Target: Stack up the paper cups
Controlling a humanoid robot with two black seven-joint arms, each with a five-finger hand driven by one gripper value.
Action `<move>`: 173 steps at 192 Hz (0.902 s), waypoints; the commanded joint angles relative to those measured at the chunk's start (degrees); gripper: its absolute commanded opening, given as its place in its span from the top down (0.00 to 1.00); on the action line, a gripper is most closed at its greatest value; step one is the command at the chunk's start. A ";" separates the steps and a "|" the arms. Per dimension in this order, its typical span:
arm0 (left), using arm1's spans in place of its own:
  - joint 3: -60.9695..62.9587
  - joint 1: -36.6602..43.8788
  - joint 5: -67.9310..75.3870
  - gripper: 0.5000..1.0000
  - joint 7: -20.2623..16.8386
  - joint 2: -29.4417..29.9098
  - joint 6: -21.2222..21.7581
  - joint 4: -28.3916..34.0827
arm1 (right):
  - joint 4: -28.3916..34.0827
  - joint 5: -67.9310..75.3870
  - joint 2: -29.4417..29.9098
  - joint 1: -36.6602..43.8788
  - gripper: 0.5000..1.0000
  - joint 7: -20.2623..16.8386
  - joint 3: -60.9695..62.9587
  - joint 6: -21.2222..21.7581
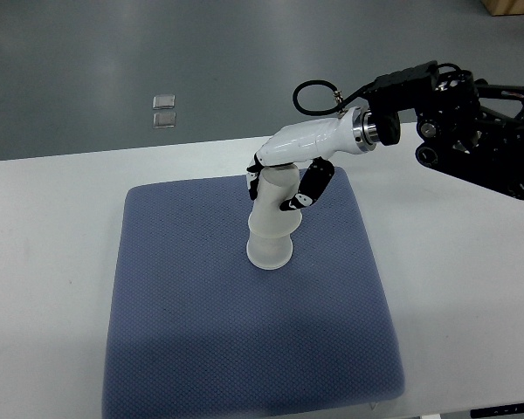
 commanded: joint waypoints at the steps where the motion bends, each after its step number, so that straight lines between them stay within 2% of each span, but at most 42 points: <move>1: 0.06 0.00 -0.06 0.00 -0.01 0.00 0.00 0.00 | -0.12 -0.15 0.09 -0.66 0.76 0.00 0.12 -0.26; 17: 0.06 0.00 -0.06 0.00 -0.01 0.00 0.00 0.00 | -0.56 -0.15 0.35 -0.84 0.70 0.00 0.21 -1.05; 23: -0.02 0.00 0.03 0.00 -0.01 0.00 0.00 0.00 | -0.74 -0.15 0.35 -1.01 0.60 0.00 0.21 -1.75; 24: -0.02 0.00 -0.06 0.00 -0.01 0.00 0.00 0.00 | -0.83 -0.15 0.35 -1.10 0.56 -0.08 0.21 -1.93; 26: -0.02 0.00 -0.06 0.00 -0.01 0.00 0.00 0.00 | -0.83 -0.15 0.35 -1.10 0.56 -0.08 0.21 -1.93; 29: -0.02 0.09 0.03 0.00 -0.01 0.00 0.00 0.00 | -1.09 -0.06 0.44 -1.19 0.48 0.00 0.21 -2.28; 33: -0.02 0.00 -0.06 0.00 -0.01 0.00 0.00 0.00 | -1.18 -0.06 0.44 -1.19 0.43 0.00 0.21 -2.63; 54: -0.02 0.00 0.03 0.00 -0.01 0.00 0.00 0.00 | -1.27 0.21 0.44 -1.19 0.32 0.00 0.30 -2.99; 81: -0.02 0.00 0.03 0.00 -0.01 0.00 0.00 0.00 | -1.27 0.47 0.53 -1.10 0.28 0.00 0.30 -2.99; 156: 0.06 0.00 -0.06 0.00 -0.01 0.00 0.00 0.00 | -1.71 1.00 -0.35 0.48 0.28 0.00 1.88 -2.90; 173: -0.02 0.00 -0.06 0.00 -0.01 0.00 0.00 0.00 | -4.43 1.96 -0.61 0.04 0.21 0.00 5.57 -2.63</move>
